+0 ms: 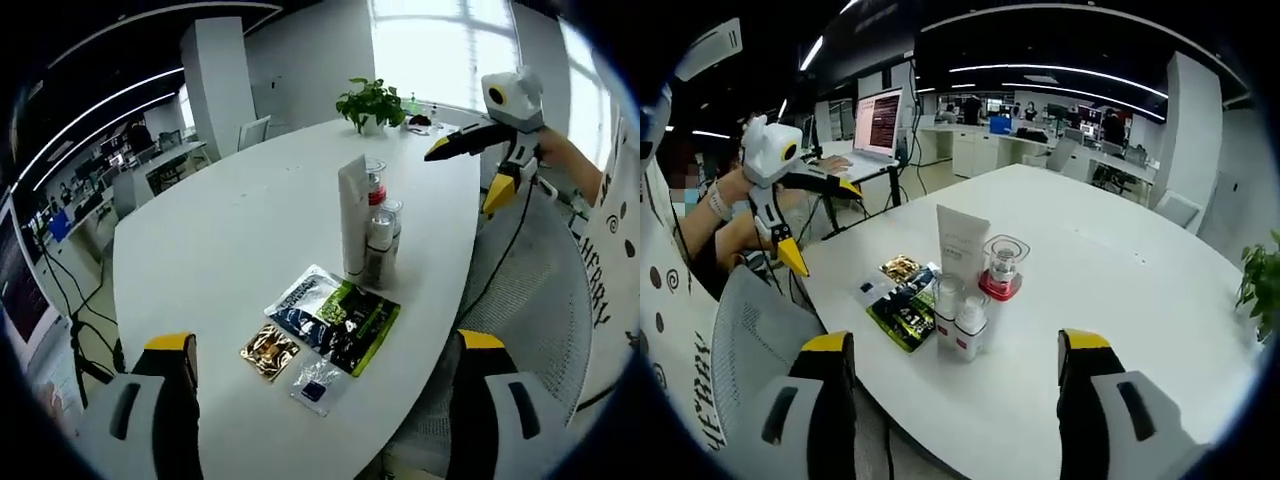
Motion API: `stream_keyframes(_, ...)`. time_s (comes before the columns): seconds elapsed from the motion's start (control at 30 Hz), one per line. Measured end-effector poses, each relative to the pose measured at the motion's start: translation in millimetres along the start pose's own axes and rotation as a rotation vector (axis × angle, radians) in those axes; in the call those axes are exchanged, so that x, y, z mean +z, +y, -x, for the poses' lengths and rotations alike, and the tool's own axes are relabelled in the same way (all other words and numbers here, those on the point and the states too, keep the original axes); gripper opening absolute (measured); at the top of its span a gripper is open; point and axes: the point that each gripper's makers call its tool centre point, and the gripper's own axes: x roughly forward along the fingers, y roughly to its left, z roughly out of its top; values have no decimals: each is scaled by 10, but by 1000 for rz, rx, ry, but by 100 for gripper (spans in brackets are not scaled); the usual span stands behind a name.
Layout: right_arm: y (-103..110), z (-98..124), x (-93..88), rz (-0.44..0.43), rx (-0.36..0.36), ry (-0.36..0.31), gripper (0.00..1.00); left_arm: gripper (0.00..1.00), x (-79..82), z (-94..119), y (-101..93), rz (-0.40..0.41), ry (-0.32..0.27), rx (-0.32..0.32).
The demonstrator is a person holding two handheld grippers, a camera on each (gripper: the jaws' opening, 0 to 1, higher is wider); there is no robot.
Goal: Arrange the skincare products in the storage area until every visible bottle or jar stands upright without overlapping.
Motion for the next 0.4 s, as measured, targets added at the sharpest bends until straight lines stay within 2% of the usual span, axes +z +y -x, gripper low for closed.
stream_keyframes(0.4, 12, 49, 33, 42, -37, 17, 96, 99, 76, 137, -43, 19, -34, 22)
